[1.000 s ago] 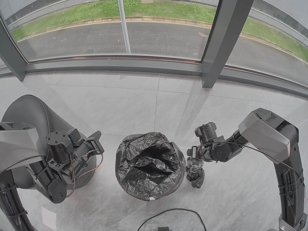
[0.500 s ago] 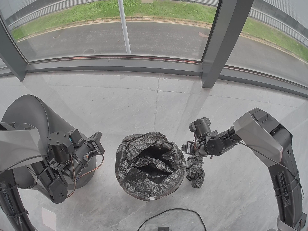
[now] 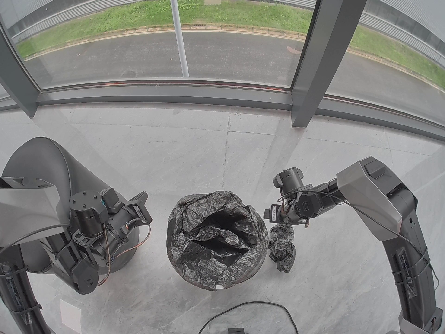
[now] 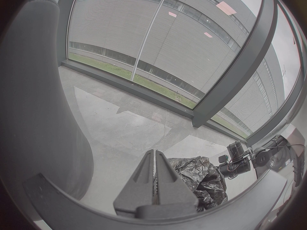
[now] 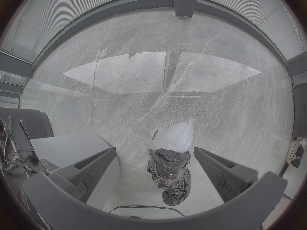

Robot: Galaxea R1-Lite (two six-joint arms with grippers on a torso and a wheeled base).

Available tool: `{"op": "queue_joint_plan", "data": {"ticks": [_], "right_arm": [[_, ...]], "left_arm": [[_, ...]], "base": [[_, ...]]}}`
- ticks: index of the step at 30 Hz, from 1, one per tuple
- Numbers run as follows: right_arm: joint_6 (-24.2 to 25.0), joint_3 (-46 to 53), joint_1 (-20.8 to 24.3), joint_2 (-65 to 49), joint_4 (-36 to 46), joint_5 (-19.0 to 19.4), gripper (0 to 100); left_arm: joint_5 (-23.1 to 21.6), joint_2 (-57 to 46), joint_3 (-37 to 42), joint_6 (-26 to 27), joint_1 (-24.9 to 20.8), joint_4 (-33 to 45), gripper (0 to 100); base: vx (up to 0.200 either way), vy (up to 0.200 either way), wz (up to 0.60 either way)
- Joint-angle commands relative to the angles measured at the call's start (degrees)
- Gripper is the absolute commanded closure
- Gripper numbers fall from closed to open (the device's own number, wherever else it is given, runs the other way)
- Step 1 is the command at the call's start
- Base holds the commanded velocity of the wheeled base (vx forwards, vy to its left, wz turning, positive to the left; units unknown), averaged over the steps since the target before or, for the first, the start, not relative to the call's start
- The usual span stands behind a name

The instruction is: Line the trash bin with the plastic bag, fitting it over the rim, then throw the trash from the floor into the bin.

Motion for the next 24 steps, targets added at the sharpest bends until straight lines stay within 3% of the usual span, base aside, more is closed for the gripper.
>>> {"op": "queue_joint_plan", "data": {"ticks": [1, 24], "right_arm": [[0.07, -4.05, -0.70, 1.86, 2.65, 0.10, 0], [-4.85, -13.72, -2.28, 5.73, 11.35, 1.51, 0]], "left_arm": [[0.04, 0.30, -0.06, -0.04, 0.00, -0.01, 100], [0.04, 0.30, -0.15, -0.04, 0.08, -0.01, 100]], "base": [[0.000, 0.000, 0.00], [0.000, 0.000, 0.00]]}}
